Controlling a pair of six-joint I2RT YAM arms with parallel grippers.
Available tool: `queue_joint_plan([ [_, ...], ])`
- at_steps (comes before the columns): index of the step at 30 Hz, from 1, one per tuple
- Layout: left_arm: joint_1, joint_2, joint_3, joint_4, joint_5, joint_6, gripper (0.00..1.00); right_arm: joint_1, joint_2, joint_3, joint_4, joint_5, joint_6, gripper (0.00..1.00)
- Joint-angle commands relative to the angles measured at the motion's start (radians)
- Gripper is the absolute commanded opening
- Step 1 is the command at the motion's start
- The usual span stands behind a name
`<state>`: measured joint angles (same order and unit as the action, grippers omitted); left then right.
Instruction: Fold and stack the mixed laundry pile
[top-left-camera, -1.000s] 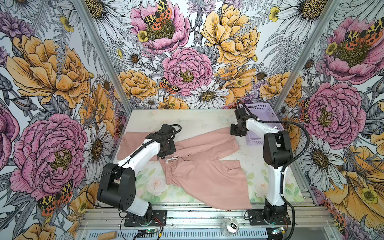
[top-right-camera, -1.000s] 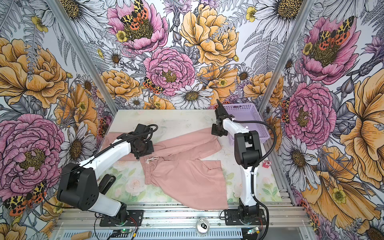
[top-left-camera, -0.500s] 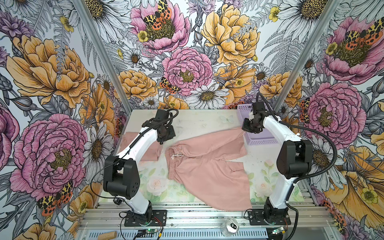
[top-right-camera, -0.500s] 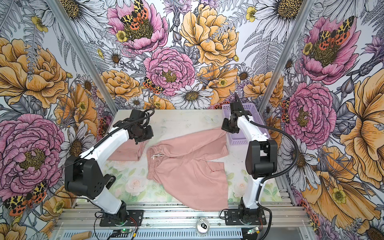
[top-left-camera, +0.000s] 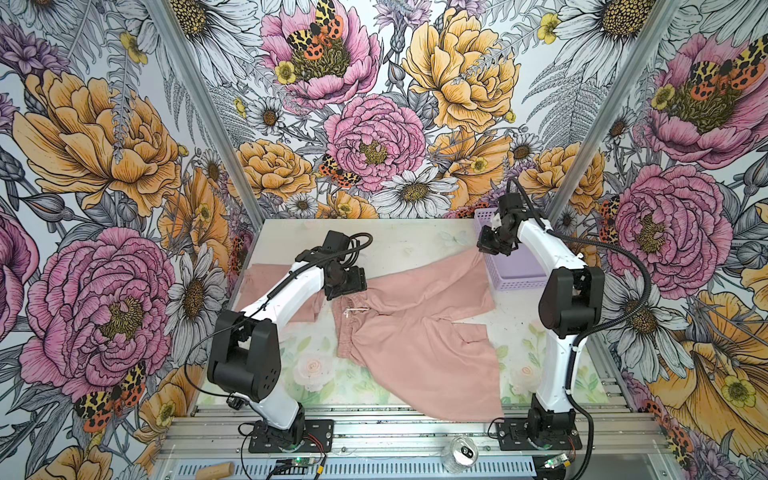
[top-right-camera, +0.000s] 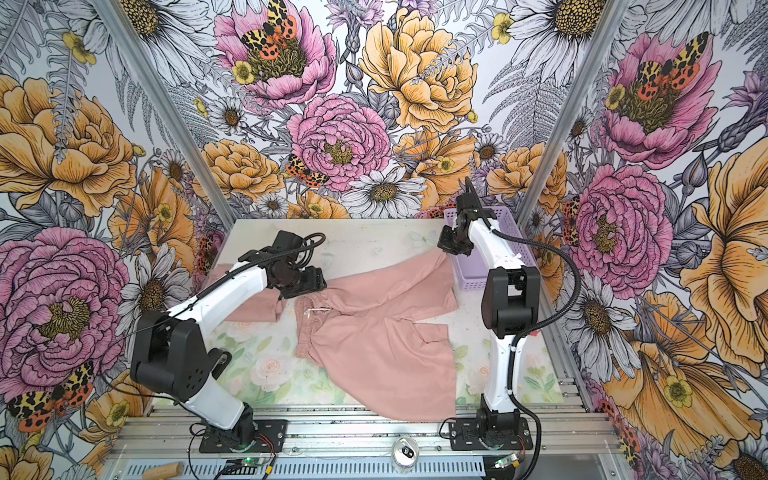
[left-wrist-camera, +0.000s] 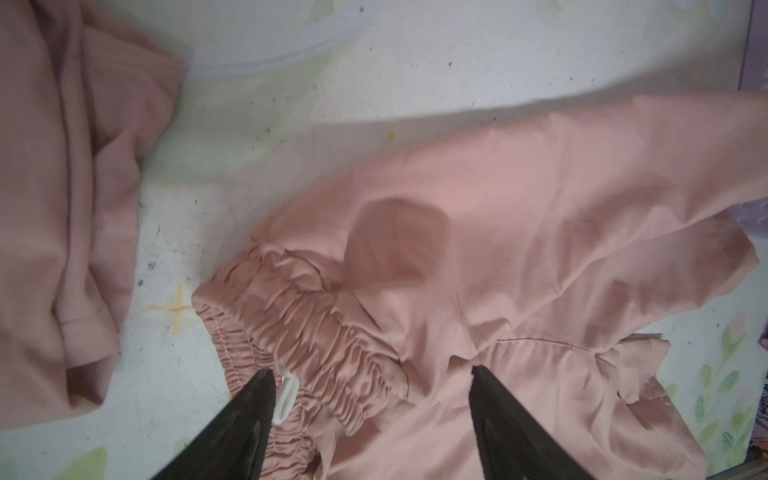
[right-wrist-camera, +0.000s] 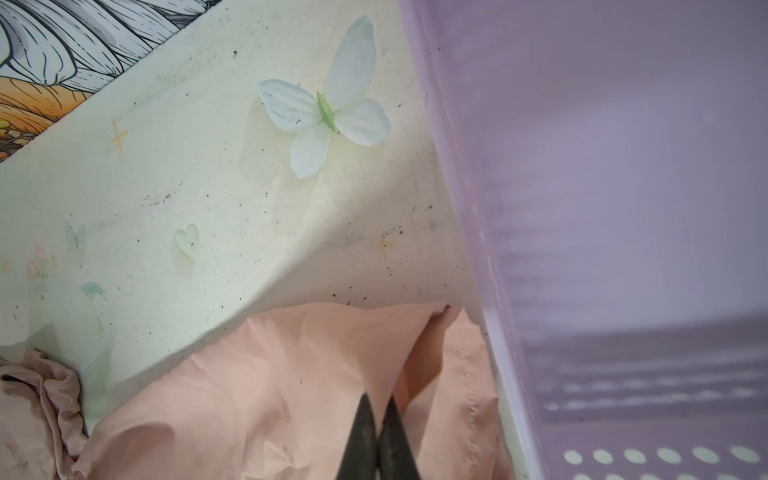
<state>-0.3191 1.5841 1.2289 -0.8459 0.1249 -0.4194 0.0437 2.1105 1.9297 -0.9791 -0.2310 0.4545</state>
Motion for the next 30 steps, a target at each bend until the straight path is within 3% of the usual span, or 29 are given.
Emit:
queue_joint_plan([
  [1, -0.034, -0.047, -0.040, 0.002, -0.009, -0.068, 0.75, 0.000, -0.019, -0.001, -0.004, -0.006, 0.007, 0.00],
  [13, -0.099, 0.025, -0.048, 0.013, -0.134, -0.135, 0.48, 0.001, -0.052, -0.050, 0.007, 0.002, 0.004, 0.00],
  [23, -0.099, 0.076, -0.018, 0.078, -0.194, -0.141, 0.37, 0.002, -0.060, -0.066, 0.023, 0.001, 0.006, 0.00],
  [28, -0.091, 0.095, 0.007, 0.083, -0.212, -0.127, 0.07, 0.003, -0.062, -0.067, 0.025, 0.001, 0.006, 0.00],
  [30, -0.080, 0.093, 0.017, 0.083, -0.212, -0.124, 0.00, 0.004, -0.063, -0.064, 0.025, 0.000, 0.005, 0.00],
])
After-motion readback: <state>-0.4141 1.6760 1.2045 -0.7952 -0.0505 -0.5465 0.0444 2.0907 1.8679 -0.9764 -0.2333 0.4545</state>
